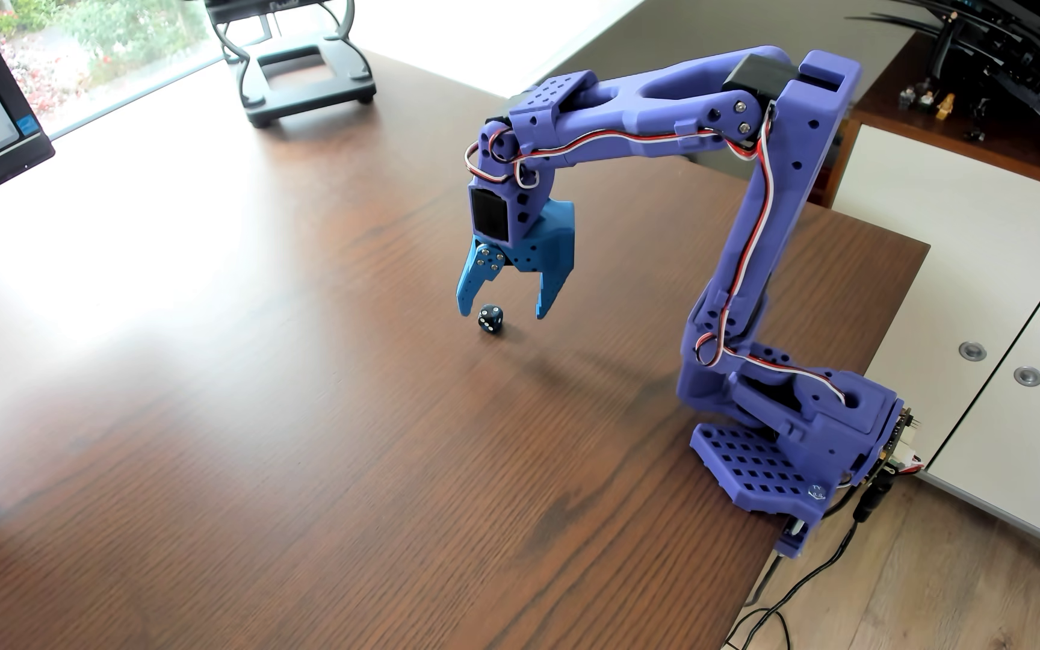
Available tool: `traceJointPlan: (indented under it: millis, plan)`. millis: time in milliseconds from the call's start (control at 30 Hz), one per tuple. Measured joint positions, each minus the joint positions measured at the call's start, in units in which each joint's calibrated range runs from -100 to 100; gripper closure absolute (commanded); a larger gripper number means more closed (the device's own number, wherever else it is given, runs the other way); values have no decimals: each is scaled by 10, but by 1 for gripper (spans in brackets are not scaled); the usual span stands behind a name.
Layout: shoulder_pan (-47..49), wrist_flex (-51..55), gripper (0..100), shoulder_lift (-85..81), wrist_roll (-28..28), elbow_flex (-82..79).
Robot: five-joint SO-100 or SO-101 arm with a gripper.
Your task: Grab the blue dice
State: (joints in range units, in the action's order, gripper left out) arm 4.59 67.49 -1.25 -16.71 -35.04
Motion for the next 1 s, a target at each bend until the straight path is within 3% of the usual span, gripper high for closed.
traceJointPlan:
  millis: [1000]
  plan:
    - [-15, -47, 68, 64, -13, 1]
